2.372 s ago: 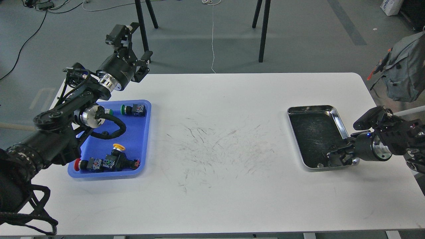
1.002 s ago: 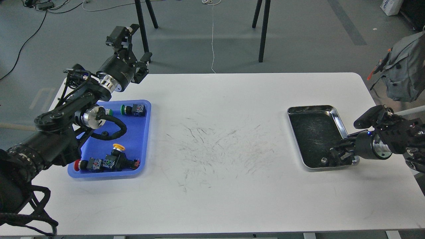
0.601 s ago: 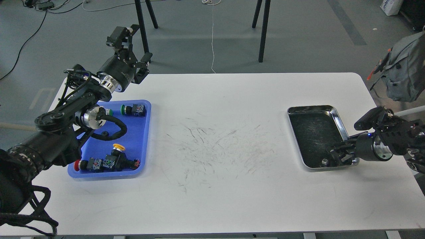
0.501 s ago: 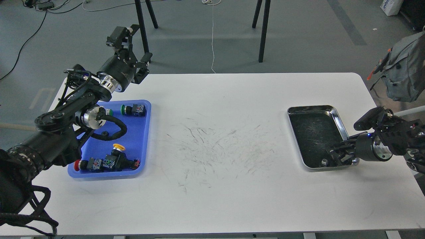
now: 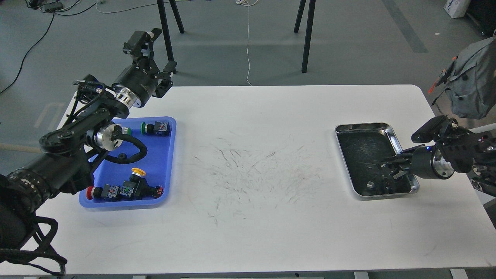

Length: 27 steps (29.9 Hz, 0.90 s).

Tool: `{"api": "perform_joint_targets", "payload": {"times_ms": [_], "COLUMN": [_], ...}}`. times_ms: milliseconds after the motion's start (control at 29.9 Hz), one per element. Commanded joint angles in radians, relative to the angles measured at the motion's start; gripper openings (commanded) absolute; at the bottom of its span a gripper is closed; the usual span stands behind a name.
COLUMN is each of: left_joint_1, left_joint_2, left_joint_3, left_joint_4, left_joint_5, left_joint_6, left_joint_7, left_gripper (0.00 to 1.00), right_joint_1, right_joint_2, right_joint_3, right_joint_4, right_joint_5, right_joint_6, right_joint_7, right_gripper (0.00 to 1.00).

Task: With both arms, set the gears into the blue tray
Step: 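Carry the held gear with the right gripper toward the table center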

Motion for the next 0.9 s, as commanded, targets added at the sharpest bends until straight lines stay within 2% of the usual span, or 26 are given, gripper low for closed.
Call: {"api": "perform_joint_targets", "payload": {"times_ms": [0,100,267,434,635,869], "left_joint_1": [0.002,0.008,0.013,0.013,0.006,0.013], "left_joint_2": [0.007,0.01,0.035,0.075,0.087,0.121], "left_joint_3": [0.0,0.0,0.0,0.0,0.002,0.003], "left_joint_4": [-0.001,-0.006,-0.014,-0.015,-0.021,-0.024], "left_joint_5": [0.0,-0.002,-0.002,0.0,0.0,0.0], "left_joint_6": [-0.002,-0.003,-0.008,-0.017,-0.025,-0.041], "left_joint_7": [0.0,0.0,0.0,0.0,0.0,0.0], "left_gripper": [1.0,1.0,1.0,1.0,1.0,1.0], "right_joint_1": [-0.005,-0.006,-0.034,-0.112,-0.203,-0.302], "right_joint_2": [0.003,0.018,0.072,0.199,0.365,0.485], "right_joint_3": [0.057,0.128,0.32,0.5,0.548,0.54], "right_joint_4": [0.004,0.014,0.031,0.03,0.004,-0.004], "right_joint_5": [0.002,0.01,0.012,0.01,0.01,-0.008], "right_joint_6": [-0.001,-0.016,-0.042,-0.182,-0.3,-0.352], "right_joint_7": [0.005,0.03,0.027,0.025,0.033,0.044], "right_gripper": [0.02,0.02,0.02,0.02,0.02,0.02]}}
